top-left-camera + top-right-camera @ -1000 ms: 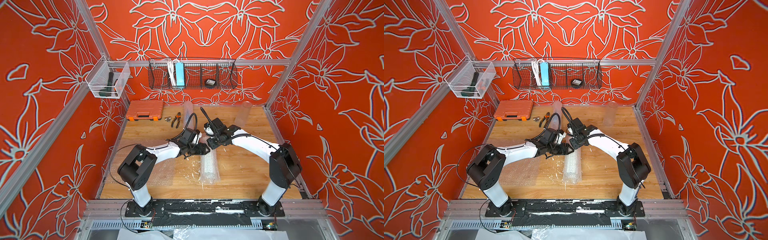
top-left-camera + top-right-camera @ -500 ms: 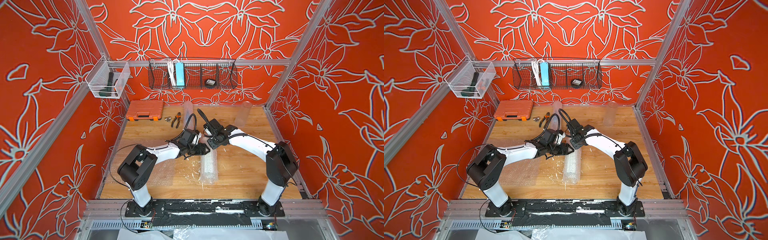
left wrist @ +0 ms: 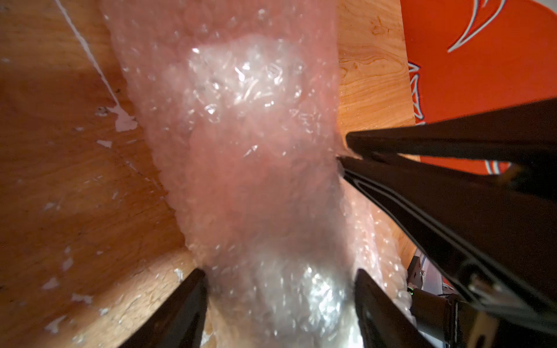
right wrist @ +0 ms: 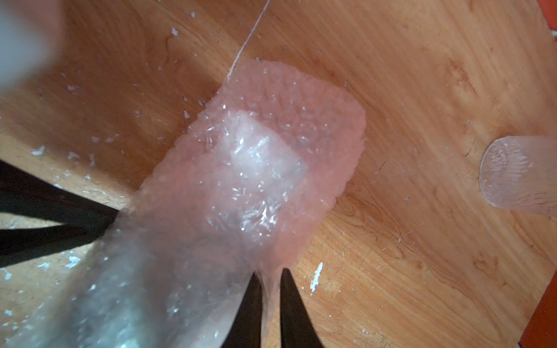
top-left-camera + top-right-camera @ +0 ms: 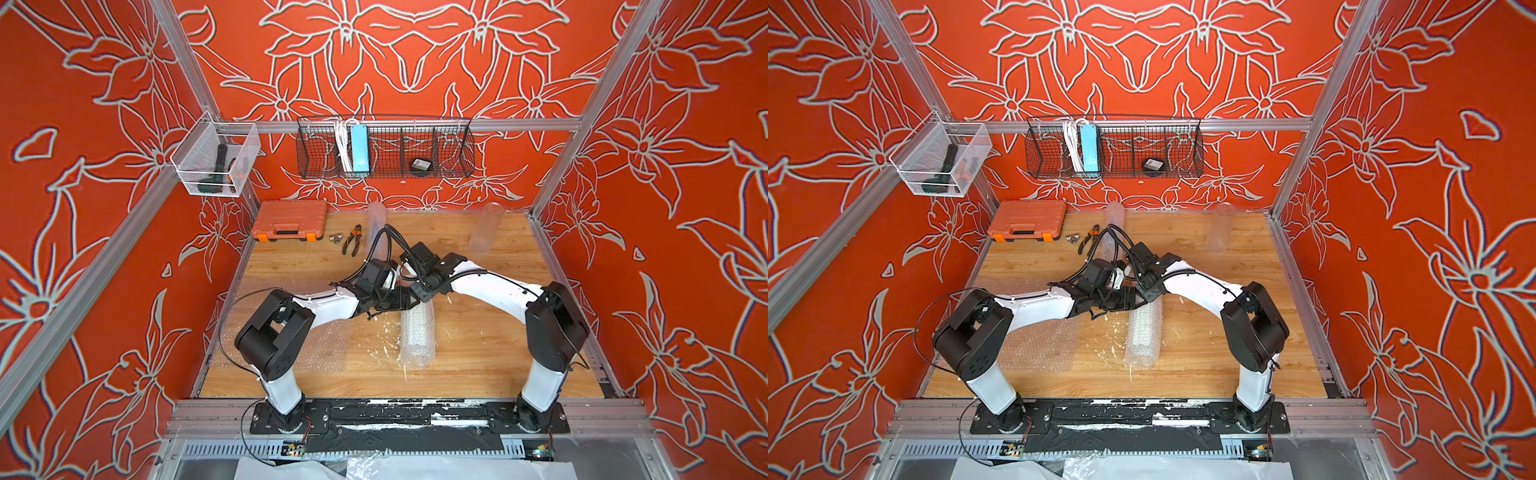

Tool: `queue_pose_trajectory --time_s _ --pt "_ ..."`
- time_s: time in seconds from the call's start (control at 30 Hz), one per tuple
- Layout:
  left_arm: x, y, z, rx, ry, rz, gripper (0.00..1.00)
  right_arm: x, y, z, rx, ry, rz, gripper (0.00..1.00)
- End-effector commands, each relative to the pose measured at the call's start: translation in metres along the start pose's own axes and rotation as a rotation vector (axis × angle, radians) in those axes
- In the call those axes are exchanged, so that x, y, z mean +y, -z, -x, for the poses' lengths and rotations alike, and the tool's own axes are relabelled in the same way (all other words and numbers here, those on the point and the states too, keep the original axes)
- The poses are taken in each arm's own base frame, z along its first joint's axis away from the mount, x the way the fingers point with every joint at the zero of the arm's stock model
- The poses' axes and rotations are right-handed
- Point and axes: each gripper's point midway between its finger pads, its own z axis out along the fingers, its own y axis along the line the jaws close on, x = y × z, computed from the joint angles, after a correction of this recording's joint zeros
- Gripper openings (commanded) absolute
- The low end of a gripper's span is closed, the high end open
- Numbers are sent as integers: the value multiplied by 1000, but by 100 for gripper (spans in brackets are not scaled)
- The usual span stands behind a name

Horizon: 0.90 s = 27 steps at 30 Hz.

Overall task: Unwrap the vase from the bubble wrap
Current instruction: Unwrap the bubble wrap at the center of the board.

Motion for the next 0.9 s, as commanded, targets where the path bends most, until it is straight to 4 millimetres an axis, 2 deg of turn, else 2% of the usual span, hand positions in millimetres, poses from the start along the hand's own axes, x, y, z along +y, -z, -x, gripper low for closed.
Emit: queue_pose_trajectory --time_s 0.0,0.2,0.47,0.87 --pt "22 -4 -23 60 44 60 71 -8 -7 -1 13 44 -67 11" --pt "28 -4 -30 57 69 65 71 -14 -9 -2 14 60 -110 6" --pt "38 -4 -41 52 110 73 70 -22 -7 1 -9 39 -156 3" --pt "45 -3 -50 57 130 83 70 -38 -6 1 -35 -95 -176 2"
